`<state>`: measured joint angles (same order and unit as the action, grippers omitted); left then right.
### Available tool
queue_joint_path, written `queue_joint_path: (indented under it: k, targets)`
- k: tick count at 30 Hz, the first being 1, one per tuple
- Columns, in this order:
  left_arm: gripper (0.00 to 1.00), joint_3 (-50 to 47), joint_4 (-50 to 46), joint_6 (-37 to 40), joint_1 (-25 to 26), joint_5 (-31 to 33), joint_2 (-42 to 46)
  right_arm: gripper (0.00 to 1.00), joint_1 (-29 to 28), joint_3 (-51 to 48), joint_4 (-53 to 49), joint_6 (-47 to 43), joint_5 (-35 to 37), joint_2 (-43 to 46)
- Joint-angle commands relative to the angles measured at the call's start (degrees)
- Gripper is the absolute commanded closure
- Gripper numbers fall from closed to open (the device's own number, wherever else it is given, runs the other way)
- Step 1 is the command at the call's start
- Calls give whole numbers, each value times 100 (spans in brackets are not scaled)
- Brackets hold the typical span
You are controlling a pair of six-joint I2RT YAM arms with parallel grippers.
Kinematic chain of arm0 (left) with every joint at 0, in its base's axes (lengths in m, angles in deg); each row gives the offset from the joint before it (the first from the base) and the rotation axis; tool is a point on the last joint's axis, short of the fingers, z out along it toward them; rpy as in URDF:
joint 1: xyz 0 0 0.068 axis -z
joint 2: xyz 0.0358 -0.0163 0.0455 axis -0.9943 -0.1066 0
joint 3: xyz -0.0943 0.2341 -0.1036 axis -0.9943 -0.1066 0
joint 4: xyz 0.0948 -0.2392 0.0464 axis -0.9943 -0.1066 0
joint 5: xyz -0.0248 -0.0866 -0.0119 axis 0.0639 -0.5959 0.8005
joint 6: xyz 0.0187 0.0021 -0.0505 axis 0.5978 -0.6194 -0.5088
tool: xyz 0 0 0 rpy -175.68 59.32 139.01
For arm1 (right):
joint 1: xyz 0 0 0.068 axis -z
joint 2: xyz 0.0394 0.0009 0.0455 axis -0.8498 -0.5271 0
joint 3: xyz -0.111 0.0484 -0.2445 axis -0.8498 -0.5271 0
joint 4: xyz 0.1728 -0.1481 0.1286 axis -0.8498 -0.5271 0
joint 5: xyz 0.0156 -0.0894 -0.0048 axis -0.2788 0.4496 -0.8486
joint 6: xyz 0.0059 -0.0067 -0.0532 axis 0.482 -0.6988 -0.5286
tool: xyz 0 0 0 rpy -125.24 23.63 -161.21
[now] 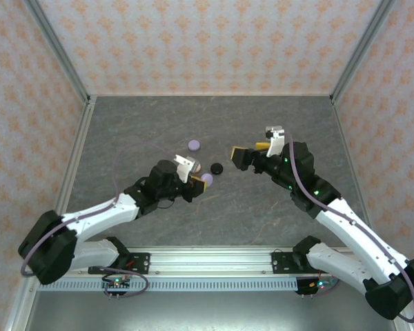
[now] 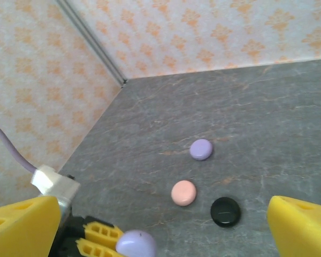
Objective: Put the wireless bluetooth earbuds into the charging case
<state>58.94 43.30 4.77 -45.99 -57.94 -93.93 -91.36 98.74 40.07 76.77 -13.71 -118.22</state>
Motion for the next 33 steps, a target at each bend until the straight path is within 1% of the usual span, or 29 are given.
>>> queue_joint_path:
  k: [1, 3, 6, 9, 14, 15, 18, 20, 24, 27, 29, 33]
  targets:
    - [98, -67, 274, -654, 16, -388, -512, 1, 30, -36, 182, 120, 369, -18]
    - [98, -23, 617, -898, 19, -652, -826, 1, 25, -57, 164, 126, 372, -15]
    - [98, 300, 215, -850, 76, -549, -1257, 1, 30, -136, 223, 137, 368, 92]
    - [98, 427, 351, -1009, 78, -724, -1662, 1, 30, -176, 205, 91, 395, 171]
    - [92, 620, 460, -1094, 137, -984, -2244, 1, 38, -178, 113, 59, 453, 187]
    - [90, 639, 483, -1257, 150, -1032, -2302, 1, 38, -192, 107, 52, 452, 188]
    - [82, 647, 472, -1313, 160, -964, -2409, 1, 38, -209, 110, 50, 395, 193]
    - [72, 629, 421, -1306, 166, -848, -2381, 1, 38, -216, 98, 36, 377, 211]
    - [64, 644, 161, -1199, 166, -597, -2293, 1, 38, -214, 67, 15, 419, 231]
    - [54, 661, -62, -1156, 166, -316, -2104, 1, 38, -179, 42, 1, 438, 238]
    - [48, 705, -257, -918, 161, -118, -1937, 1, 37, -184, 17, -11, 471, 240]
    - [37, 781, -569, -699, 157, 163, -1502, 1, 37, -166, -136, -81, 730, 265]
